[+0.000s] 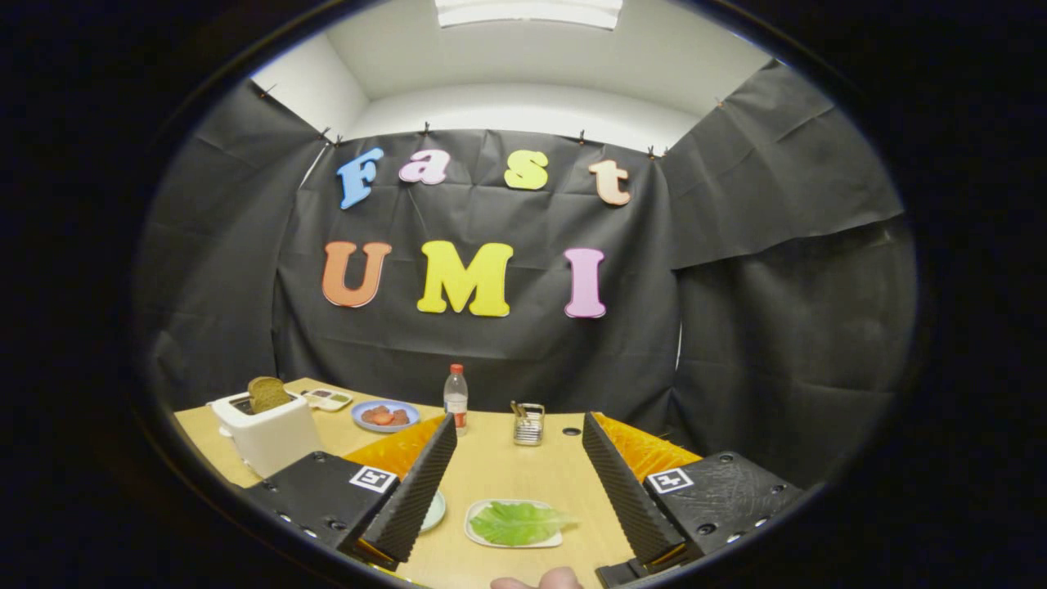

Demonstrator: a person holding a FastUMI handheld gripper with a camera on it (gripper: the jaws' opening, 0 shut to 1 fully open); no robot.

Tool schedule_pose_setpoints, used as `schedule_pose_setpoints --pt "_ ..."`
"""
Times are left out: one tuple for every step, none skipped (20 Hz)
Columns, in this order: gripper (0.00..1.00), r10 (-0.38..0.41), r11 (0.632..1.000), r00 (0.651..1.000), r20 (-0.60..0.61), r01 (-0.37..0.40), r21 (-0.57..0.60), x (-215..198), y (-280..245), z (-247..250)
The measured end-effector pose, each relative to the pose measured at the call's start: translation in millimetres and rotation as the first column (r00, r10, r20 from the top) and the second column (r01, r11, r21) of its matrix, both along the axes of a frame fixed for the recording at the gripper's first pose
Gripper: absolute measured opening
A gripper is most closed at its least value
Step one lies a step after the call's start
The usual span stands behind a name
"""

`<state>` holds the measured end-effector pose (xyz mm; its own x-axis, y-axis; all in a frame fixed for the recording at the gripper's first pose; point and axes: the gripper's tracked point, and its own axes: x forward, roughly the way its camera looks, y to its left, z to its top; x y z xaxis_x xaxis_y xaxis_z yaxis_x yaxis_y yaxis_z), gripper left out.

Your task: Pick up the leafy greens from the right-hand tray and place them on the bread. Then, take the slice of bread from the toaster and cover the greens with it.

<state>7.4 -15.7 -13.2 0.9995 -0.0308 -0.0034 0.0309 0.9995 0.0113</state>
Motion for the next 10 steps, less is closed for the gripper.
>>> schedule_pose_setpoints --pt "0.95 0.001 1.000 1.000 -0.002 -0.001 0.000 -0.3 -0.8 -2.4" --pt "0.95 -0.003 1.000 1.000 -0.008 0.003 0.000 -0.8 -3.2 -5.7" --pt "0.95 -0.007 1.000 1.000 -0.018 0.007 -0.003 -0.7 -6.6 -10.3" --pt "0.95 -0.013 1.000 0.999 -0.031 0.013 -0.007 0.1 -11.1 -16.3" --pt "0.95 -0.023 1.000 0.999 -0.044 0.022 -0.008 0.9 -16.4 -21.3" --pt "0.95 -0.032 0.999 0.998 -0.057 0.032 -0.007 1.3 -21.9 -27.4" --pt "0.95 -0.040 0.999 0.996 -0.075 0.040 -0.003 3.6 -26.6 -34.6" --pt "0.95 -0.044 0.999 0.994 -0.098 0.044 0.005 6.7 -30.2 -45.0" --pt "0.95 -0.044 0.999 0.991 -0.123 0.047 0.016 10.5 -32.9 -56.2" --pt "0.95 -0.043 0.999 0.987 -0.153 0.047 0.023 13.8 -34.7 -69.1"
